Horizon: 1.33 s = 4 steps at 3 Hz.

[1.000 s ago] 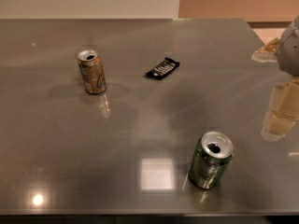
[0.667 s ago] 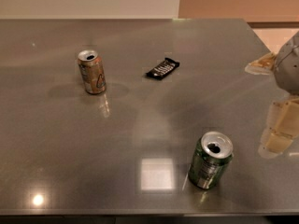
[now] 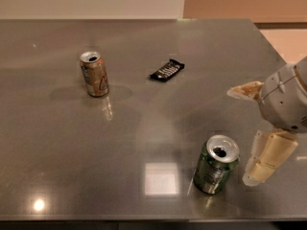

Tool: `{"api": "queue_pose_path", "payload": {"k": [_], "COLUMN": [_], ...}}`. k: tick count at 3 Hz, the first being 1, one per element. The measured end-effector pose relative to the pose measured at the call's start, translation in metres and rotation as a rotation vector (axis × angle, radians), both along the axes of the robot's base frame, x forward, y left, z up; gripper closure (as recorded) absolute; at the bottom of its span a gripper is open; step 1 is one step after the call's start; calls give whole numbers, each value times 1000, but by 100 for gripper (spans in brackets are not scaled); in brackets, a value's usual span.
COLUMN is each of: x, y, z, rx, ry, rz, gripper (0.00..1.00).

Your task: Pick green can

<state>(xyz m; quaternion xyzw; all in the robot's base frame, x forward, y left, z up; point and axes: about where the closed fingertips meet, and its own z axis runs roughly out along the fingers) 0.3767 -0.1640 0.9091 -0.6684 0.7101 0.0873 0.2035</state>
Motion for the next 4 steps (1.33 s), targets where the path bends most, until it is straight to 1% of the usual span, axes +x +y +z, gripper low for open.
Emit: {"api": "queue_pose_path", "payload": {"k": [1, 2, 3, 4], "x": [-5, -13, -19, -23], "y": [12, 24, 32, 39], "z": [-10, -13, -18, -20], "rx": [55, 114, 144, 161], "ry": [23, 60, 80, 89], "rz": [34, 75, 102, 121], "gripper": [0, 0, 19, 42]}}
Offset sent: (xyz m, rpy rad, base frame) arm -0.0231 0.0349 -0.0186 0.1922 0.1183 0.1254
